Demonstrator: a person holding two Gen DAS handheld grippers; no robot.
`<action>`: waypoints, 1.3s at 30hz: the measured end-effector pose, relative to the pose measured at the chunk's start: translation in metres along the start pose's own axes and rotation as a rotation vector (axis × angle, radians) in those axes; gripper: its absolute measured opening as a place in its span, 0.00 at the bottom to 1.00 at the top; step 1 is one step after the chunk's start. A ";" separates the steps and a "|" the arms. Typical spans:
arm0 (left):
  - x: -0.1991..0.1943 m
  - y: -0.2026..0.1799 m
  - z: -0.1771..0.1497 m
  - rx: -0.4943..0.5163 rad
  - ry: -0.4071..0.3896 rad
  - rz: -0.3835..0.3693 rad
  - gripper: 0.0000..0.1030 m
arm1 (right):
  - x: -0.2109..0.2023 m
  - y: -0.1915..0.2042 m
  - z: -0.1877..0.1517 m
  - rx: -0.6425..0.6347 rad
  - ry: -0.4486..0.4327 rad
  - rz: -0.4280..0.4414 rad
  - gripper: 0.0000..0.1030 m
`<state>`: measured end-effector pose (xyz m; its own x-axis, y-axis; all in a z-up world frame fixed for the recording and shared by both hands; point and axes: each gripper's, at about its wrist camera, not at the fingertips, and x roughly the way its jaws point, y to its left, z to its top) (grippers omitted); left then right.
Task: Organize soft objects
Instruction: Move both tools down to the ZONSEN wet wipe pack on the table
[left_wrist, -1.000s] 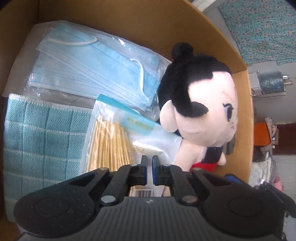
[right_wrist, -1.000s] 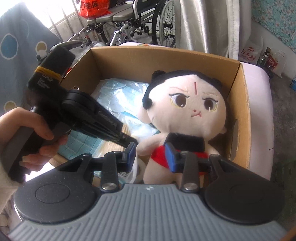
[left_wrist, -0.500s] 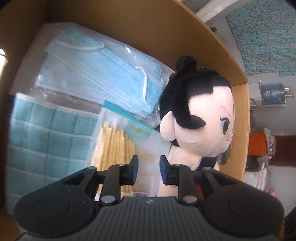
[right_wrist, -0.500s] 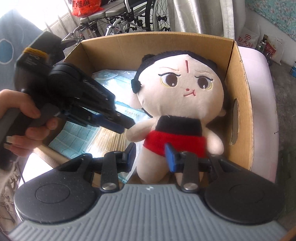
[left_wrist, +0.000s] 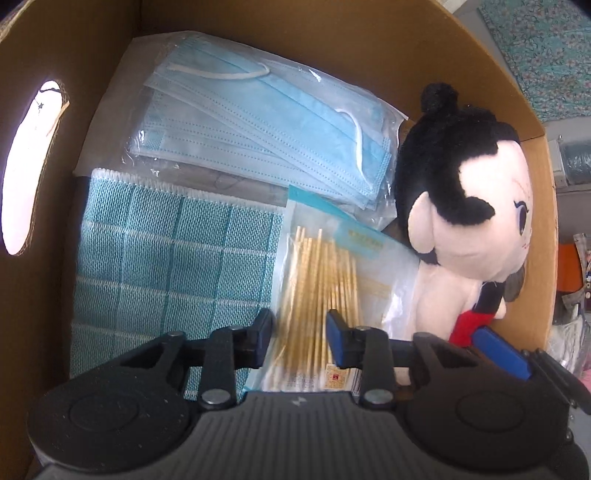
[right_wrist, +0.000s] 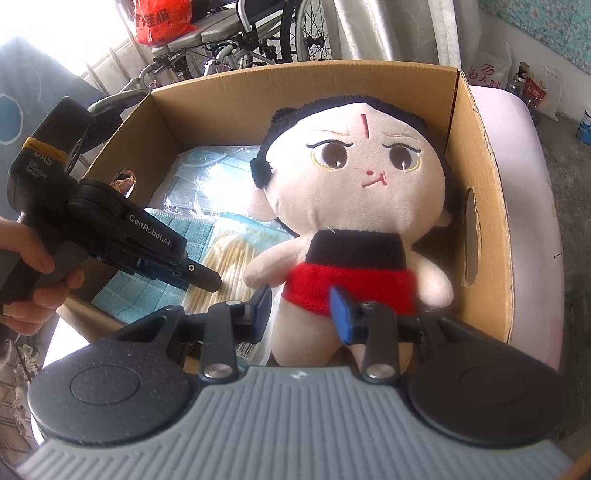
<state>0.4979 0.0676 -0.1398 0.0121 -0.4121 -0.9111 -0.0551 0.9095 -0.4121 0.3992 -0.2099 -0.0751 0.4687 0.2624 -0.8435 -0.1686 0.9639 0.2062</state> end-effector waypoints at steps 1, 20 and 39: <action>-0.001 0.000 0.000 0.005 -0.007 0.004 0.51 | -0.003 0.001 0.000 0.001 -0.009 -0.005 0.33; -0.115 0.031 -0.242 0.425 -0.256 0.005 0.49 | -0.128 0.027 -0.156 0.051 0.001 0.321 0.45; -0.021 0.043 -0.353 0.461 -0.170 -0.001 0.35 | -0.080 0.052 -0.312 0.313 0.144 0.353 0.36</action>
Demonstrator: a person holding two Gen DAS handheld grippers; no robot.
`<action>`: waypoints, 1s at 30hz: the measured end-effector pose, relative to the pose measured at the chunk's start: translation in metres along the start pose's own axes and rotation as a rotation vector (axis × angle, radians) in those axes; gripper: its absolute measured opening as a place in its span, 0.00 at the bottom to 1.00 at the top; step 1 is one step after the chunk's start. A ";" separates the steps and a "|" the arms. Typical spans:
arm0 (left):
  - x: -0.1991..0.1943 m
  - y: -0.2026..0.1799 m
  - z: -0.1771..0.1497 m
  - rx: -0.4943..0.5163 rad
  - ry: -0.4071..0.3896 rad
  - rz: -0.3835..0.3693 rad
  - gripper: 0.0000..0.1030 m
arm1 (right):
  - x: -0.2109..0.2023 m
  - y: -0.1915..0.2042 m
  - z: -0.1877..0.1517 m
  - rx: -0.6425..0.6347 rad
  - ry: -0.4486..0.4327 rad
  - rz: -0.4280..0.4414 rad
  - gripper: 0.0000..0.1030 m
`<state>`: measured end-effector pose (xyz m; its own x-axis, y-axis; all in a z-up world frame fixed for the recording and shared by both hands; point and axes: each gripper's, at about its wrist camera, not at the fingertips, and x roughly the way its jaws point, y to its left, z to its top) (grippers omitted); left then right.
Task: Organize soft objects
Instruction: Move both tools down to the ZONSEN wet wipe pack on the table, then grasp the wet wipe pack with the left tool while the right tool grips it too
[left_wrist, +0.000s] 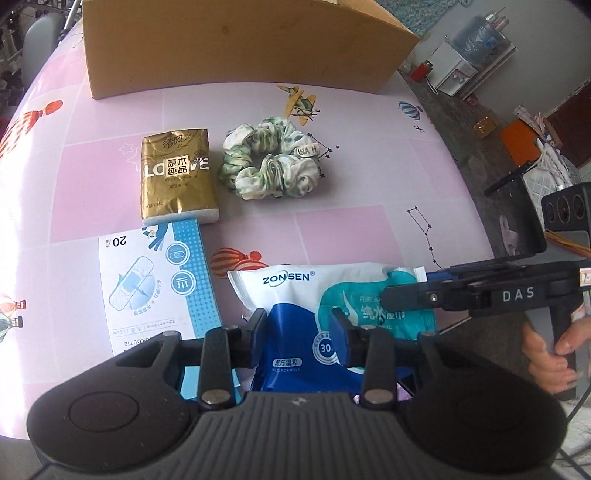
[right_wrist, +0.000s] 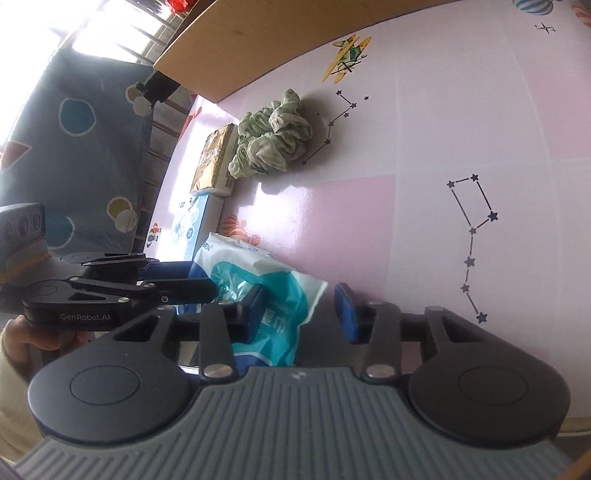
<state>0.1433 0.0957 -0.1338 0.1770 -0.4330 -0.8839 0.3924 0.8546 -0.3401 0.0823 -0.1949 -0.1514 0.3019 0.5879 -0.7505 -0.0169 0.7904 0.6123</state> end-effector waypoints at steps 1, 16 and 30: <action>0.000 -0.002 0.000 0.007 -0.007 0.006 0.35 | 0.000 -0.002 0.001 0.021 -0.007 0.009 0.32; 0.015 0.002 0.035 -0.143 -0.184 -0.053 0.48 | -0.015 -0.024 0.068 0.088 -0.146 -0.047 0.50; 0.027 -0.008 0.028 -0.088 -0.189 -0.050 0.22 | 0.003 -0.020 0.053 0.056 -0.126 -0.035 0.38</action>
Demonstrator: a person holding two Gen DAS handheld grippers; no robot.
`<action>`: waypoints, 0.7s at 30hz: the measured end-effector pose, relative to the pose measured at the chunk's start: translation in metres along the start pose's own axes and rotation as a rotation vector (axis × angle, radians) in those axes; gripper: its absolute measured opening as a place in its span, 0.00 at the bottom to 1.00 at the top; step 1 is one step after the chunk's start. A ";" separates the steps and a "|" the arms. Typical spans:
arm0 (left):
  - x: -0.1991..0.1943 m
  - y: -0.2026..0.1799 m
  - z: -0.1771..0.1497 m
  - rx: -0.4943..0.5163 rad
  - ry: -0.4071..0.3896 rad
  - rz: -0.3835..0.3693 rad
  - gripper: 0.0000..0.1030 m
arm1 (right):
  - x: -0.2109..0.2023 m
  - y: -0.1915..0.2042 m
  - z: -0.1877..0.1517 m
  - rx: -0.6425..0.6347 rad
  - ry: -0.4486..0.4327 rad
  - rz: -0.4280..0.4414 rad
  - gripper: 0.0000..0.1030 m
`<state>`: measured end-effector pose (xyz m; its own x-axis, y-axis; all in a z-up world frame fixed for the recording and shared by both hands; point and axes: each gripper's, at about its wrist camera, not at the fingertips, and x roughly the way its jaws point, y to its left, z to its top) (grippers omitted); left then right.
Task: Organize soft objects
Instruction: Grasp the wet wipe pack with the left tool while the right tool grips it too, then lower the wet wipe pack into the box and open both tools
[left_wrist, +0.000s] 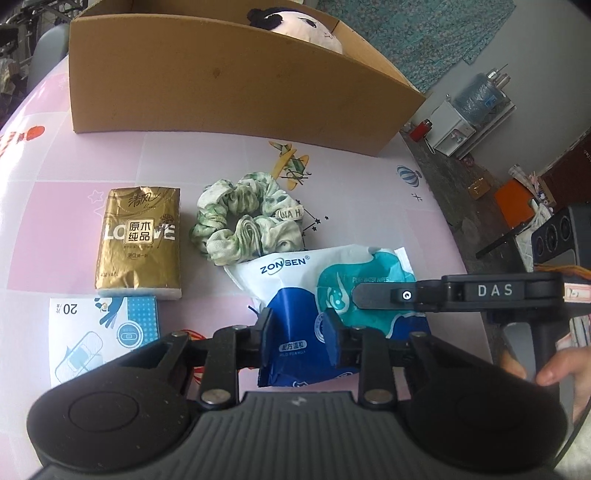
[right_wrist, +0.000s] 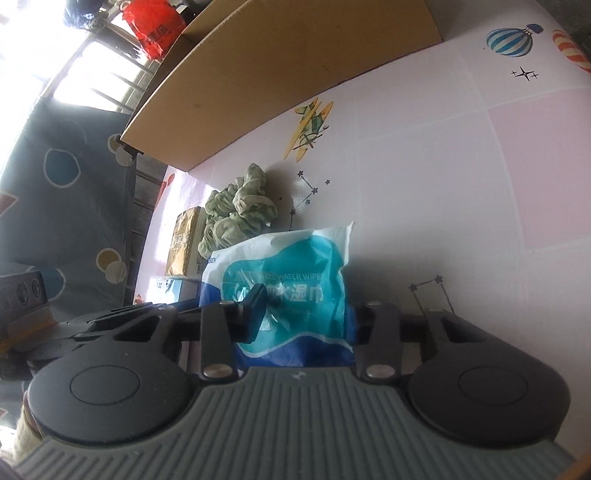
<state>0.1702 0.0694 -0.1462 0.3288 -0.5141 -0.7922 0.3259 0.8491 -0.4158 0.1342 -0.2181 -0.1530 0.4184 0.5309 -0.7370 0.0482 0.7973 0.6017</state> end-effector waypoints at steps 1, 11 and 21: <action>0.000 -0.003 -0.001 0.012 -0.007 0.010 0.18 | 0.000 0.001 0.000 -0.004 -0.002 0.000 0.36; -0.076 -0.023 0.027 0.068 -0.136 0.000 0.12 | -0.068 0.066 0.038 -0.123 -0.162 0.131 0.27; -0.088 0.013 0.216 0.140 -0.168 0.186 0.19 | 0.008 0.164 0.242 -0.311 -0.165 0.127 0.27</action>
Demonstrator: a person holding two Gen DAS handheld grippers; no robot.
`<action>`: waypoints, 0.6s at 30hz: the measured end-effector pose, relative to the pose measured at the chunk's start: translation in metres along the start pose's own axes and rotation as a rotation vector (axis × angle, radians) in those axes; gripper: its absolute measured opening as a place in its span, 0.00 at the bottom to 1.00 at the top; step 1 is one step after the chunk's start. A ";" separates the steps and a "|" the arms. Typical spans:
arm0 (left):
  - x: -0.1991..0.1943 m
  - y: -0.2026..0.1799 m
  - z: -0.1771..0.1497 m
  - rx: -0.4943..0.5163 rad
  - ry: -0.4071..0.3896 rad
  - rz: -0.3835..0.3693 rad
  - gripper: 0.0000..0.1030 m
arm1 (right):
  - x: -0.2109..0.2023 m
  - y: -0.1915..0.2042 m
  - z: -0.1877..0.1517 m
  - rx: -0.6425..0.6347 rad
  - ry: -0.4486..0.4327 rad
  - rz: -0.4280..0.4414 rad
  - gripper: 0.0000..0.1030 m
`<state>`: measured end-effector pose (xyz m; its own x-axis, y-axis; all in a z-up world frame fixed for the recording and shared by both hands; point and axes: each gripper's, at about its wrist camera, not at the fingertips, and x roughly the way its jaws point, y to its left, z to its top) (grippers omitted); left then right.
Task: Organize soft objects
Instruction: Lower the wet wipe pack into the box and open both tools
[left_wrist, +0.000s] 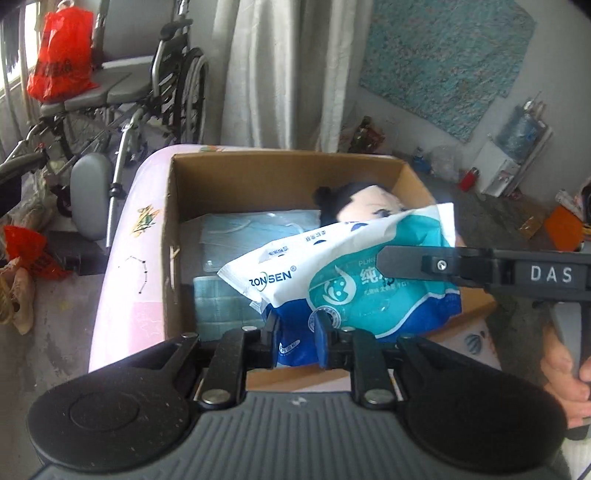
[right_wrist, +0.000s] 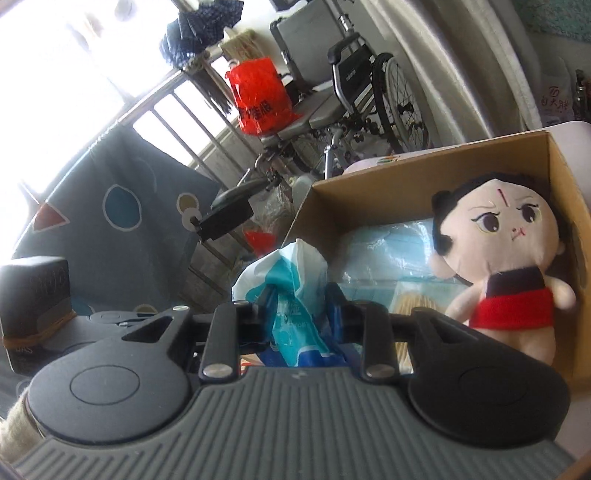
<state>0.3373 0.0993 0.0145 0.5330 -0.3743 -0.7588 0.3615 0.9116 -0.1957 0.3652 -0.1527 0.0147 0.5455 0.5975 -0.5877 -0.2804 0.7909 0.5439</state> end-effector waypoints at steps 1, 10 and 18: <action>0.015 0.011 0.011 -0.028 0.033 0.029 0.19 | 0.019 -0.005 0.009 0.026 0.038 -0.013 0.27; 0.111 0.045 0.029 0.150 0.446 0.229 0.09 | 0.168 -0.063 0.002 0.275 0.485 -0.072 0.30; 0.100 0.044 0.041 0.245 0.478 0.282 0.15 | 0.166 -0.053 0.007 0.216 0.540 -0.046 0.92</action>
<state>0.4378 0.0955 -0.0451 0.2516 0.0458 -0.9667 0.4524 0.8775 0.1593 0.4759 -0.0962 -0.1076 0.0571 0.5904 -0.8051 -0.0674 0.8068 0.5869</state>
